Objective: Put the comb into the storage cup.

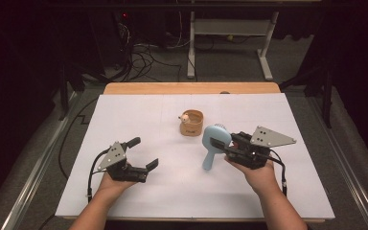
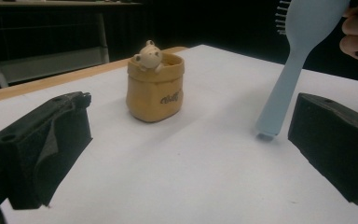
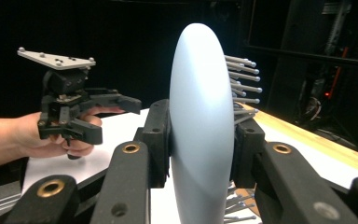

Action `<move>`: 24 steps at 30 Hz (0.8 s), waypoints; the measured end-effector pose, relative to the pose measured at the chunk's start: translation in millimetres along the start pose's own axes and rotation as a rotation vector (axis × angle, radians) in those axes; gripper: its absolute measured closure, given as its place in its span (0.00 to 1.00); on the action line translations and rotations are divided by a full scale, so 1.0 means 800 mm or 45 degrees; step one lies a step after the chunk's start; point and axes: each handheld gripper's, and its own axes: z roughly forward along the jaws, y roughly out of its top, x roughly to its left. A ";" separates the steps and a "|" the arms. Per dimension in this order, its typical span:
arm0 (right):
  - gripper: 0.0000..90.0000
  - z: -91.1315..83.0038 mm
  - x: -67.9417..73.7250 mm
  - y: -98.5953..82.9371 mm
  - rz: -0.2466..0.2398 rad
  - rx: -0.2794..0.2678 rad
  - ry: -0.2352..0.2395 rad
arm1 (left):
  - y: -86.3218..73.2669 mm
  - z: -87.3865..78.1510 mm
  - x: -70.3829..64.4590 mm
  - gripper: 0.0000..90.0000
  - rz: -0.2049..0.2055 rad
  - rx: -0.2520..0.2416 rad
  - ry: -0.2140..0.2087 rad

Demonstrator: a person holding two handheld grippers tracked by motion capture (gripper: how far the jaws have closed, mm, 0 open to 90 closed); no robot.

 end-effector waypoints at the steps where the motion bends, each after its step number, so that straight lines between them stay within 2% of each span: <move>1: 0.74 -0.002 -0.001 0.000 0.000 0.001 -0.008 | 0.000 -0.002 0.001 0.00 -0.002 0.003 0.009; 11: 0.74 -0.022 -0.013 -0.004 0.006 -0.013 -0.100 | -0.006 -0.013 0.006 0.00 0.034 0.033 0.068; 17: 0.74 -0.033 -0.020 -0.005 0.012 -0.021 -0.148 | -0.008 -0.017 0.009 0.00 0.014 0.020 0.075; 24: 0.74 -0.033 -0.024 -0.005 0.029 -0.042 -0.214 | -0.012 -0.018 0.010 0.00 -0.001 0.007 0.068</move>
